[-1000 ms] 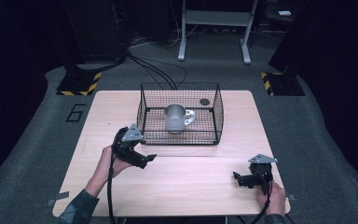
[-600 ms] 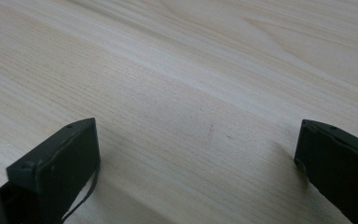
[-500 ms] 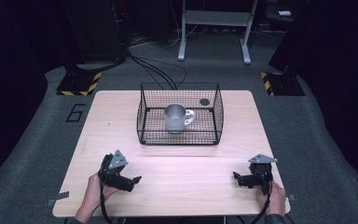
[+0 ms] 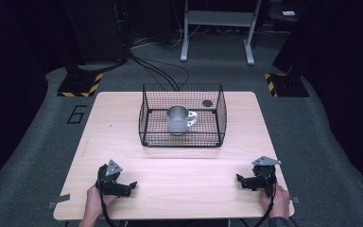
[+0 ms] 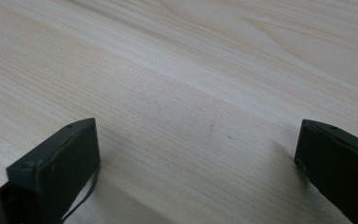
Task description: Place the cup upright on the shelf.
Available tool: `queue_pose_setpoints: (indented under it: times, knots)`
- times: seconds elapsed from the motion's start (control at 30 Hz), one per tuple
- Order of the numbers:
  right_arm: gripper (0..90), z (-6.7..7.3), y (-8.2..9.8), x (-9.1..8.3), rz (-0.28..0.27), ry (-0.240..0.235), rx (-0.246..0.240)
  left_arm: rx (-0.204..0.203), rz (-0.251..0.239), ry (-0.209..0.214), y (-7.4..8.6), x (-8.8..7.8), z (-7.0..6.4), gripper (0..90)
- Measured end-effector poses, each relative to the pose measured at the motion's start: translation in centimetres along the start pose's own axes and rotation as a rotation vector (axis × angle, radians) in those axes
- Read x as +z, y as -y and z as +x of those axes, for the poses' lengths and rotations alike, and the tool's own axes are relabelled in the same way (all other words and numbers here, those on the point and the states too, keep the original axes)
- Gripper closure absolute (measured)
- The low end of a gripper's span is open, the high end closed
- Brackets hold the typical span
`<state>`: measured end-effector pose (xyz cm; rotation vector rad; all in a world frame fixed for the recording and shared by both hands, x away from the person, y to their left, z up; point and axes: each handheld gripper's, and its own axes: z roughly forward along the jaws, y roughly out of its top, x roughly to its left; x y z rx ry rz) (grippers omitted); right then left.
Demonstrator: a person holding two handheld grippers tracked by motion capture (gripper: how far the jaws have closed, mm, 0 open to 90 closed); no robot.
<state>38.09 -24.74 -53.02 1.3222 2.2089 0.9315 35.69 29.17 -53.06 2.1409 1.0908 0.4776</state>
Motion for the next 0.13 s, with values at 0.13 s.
queue_pose_setpoints:
  times: [0.13]
  knots:
    - [0.0,0.0,0.0,0.0,0.0,0.0,0.0,0.0,0.0,0.0,0.0,0.0,0.01,0.0]
